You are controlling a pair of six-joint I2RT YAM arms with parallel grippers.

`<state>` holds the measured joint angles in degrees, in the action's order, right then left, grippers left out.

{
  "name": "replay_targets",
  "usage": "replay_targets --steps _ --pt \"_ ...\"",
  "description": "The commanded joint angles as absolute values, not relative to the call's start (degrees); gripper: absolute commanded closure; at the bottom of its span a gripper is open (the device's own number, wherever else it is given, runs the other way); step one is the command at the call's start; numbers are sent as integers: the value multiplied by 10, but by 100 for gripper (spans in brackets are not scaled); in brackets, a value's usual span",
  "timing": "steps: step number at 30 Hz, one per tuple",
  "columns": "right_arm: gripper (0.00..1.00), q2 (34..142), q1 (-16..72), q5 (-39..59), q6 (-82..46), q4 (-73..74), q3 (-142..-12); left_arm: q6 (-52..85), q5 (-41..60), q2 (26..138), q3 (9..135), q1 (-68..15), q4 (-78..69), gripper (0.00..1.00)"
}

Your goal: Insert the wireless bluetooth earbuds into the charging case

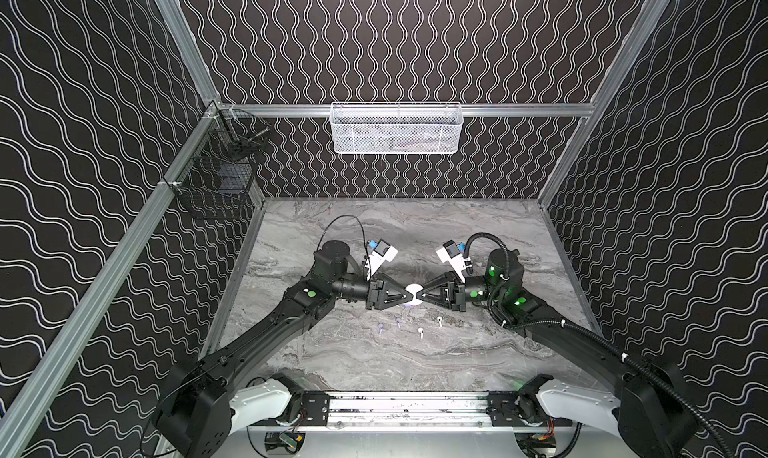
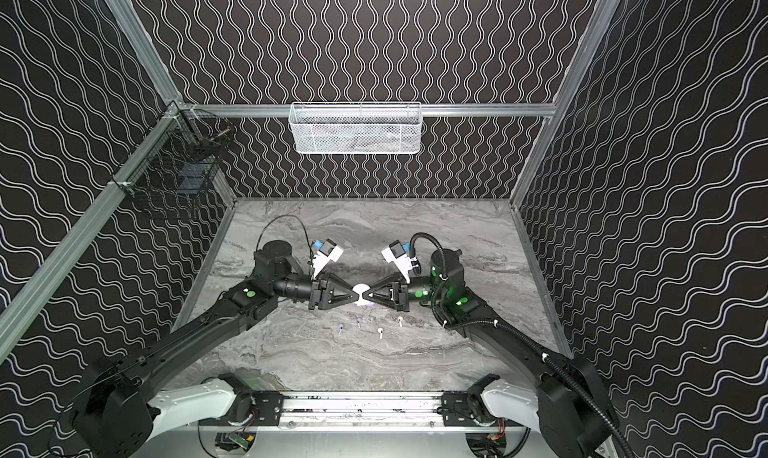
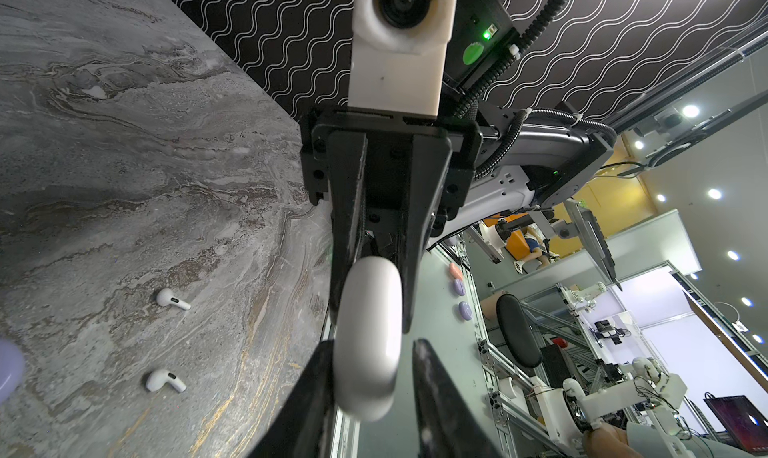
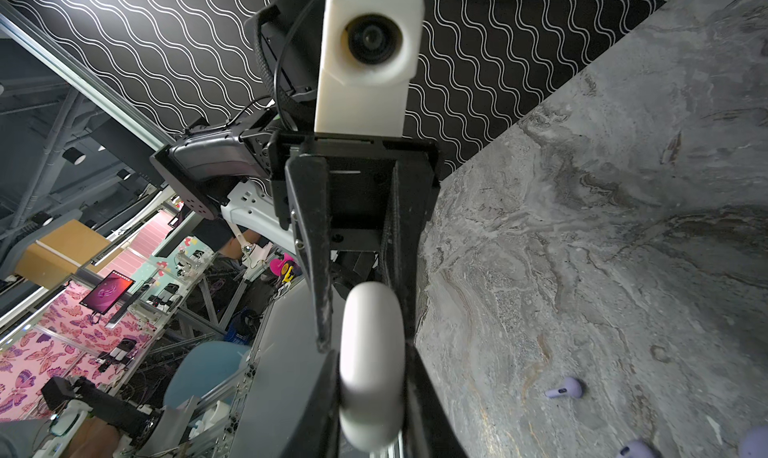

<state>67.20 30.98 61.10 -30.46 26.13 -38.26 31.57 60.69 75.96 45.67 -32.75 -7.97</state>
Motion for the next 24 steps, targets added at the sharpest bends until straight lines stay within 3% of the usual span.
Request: replay_targets --steps 1,24 --pt "99 677 308 594 -318 281 -386 316 642 758 461 -331 -111 67" --pt "100 679 308 584 -376 365 -355 312 638 750 460 -333 -114 71"
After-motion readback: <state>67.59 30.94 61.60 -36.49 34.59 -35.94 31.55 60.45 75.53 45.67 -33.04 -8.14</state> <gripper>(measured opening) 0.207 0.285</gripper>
